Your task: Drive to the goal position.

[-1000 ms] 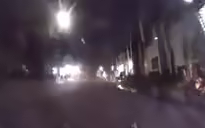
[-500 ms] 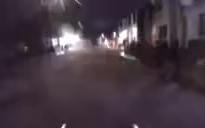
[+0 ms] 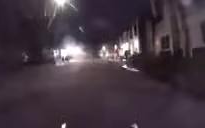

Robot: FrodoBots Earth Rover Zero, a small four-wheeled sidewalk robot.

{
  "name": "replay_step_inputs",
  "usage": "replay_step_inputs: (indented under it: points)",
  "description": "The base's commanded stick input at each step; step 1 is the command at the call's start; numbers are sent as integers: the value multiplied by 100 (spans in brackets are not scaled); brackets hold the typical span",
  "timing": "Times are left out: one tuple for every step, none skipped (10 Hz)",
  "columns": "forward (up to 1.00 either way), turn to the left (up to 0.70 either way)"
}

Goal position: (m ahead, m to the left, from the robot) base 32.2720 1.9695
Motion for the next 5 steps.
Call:
replay_step_inputs:
  points:
    - [100, 0]
    - [100, 0]
    - [100, 0]
    - [100, 0]
    - [100, -8]
